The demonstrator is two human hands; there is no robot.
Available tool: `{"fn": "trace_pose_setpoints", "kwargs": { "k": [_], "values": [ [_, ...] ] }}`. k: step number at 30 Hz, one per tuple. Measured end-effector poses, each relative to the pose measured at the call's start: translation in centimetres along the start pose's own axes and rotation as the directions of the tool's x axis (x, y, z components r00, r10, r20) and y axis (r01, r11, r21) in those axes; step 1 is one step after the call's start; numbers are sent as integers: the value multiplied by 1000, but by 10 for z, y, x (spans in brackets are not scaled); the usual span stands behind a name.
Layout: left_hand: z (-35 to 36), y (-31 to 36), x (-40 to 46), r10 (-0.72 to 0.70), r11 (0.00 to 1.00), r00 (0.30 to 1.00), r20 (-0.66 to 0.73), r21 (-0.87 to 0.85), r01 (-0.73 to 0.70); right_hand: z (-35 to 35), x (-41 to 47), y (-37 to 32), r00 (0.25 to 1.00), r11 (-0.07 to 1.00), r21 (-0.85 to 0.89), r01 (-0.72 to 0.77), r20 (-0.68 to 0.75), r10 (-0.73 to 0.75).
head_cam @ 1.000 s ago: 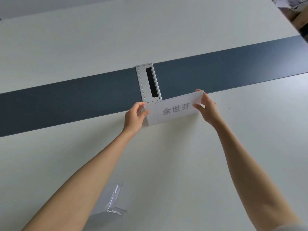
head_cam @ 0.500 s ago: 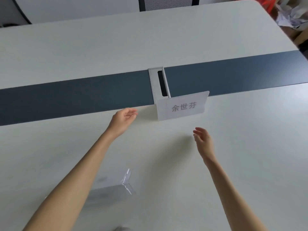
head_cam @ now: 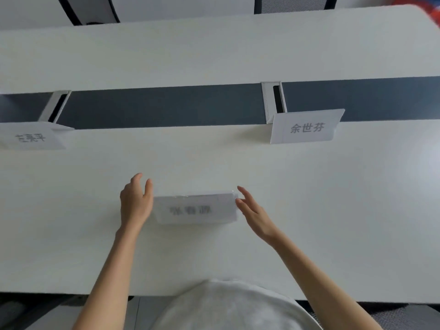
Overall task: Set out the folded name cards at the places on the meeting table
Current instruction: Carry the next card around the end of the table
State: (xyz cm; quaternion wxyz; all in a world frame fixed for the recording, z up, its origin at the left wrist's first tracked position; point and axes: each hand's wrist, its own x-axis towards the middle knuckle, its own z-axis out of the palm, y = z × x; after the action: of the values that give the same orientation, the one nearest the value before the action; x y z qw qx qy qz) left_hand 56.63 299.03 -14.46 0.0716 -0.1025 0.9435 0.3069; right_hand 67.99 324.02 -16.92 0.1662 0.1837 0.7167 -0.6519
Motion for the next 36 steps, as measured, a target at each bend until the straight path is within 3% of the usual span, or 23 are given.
{"fn": "trace_pose_setpoints", "kwargs": {
  "k": [2,4,6,13,20,28,34,36],
  "values": [
    [6,-16,-8,-122,988,981,148,-81,135,8,0,-7,999,1000,-10,30,-24,-30],
    [10,-24,-11,-165,925,941,295,-286,252,16,1,-11,997,998,-45,49,-50,-51],
    [13,-27,-14,-168,847,919,357,-424,320,22,-1,-11,996,997,-46,55,-69,-58],
    [14,-31,-22,15,894,962,272,-434,108,35,-27,14,981,998,31,50,-188,-43],
    [23,-33,-27,225,913,877,425,-407,-37,77,-80,45,851,986,149,71,-526,18],
    [8,-42,-104,504,862,571,648,-332,-383,167,-193,86,492,890,410,200,-828,271],
    [14,-24,-195,605,712,213,767,-402,-575,201,-285,130,177,808,498,315,-867,466],
    [24,-15,-237,605,640,47,795,-451,-622,206,-323,144,26,780,498,379,-849,528]
  ]
}}
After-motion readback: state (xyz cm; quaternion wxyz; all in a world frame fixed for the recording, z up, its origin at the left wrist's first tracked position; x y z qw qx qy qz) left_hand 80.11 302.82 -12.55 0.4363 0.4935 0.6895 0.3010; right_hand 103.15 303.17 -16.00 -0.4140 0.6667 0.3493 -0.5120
